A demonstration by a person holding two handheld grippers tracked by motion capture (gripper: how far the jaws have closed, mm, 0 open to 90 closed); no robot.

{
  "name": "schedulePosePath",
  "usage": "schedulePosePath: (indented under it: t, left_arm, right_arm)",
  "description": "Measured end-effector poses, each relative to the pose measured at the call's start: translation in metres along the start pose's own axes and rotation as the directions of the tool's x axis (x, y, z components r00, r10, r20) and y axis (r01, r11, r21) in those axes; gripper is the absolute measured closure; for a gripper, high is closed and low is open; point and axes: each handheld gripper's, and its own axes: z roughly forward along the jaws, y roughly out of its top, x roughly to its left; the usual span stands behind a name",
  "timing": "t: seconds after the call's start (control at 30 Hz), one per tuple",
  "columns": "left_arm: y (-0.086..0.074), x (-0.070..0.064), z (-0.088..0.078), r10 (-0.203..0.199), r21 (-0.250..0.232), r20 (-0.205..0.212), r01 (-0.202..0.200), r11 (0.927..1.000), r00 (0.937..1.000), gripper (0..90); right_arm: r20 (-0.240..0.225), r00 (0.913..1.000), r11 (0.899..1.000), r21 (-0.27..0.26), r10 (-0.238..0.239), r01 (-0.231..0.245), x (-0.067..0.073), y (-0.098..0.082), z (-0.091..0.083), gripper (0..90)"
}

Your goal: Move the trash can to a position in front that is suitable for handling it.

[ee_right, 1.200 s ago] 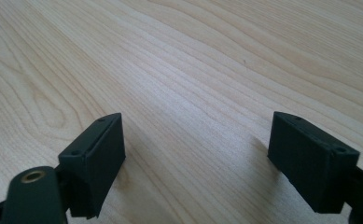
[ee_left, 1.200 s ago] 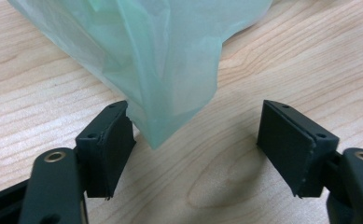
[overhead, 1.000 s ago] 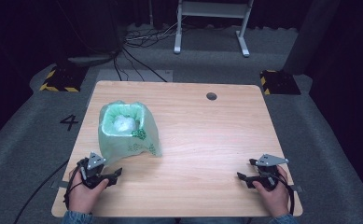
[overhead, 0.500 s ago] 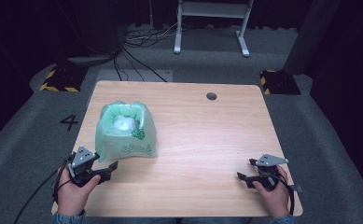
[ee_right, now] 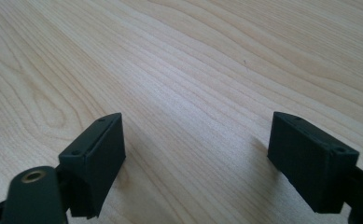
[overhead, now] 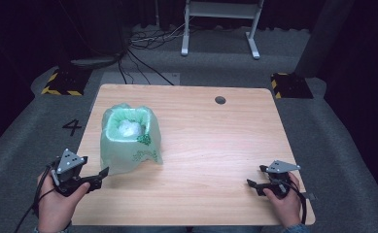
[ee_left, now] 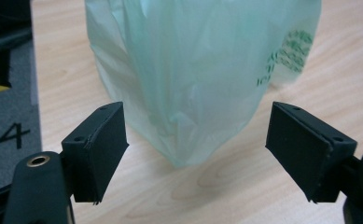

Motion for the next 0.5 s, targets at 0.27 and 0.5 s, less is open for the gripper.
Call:
schedulePosePath:
  t: [0.27, 0.5]
  left_arm:
    - [0.016, -0.001, 0.003, 0.02, -0.07, 0.02, -0.019, 0.9973, 0.9996, 21.7]
    - [0.033, 0.004, 0.011, -0.001, -0.127, 0.016, 0.003, 0.9919, 0.9999, 21.7]
  right_arm:
    - [0.0, 1.0, 1.0, 0.001, 0.002, -0.002, 0.0, 0.0, 0.0, 18.6]
    - [-0.001, 1.0, 1.0, 0.0, 0.001, -0.001, 0.0, 0.0, 0.0, 18.6]
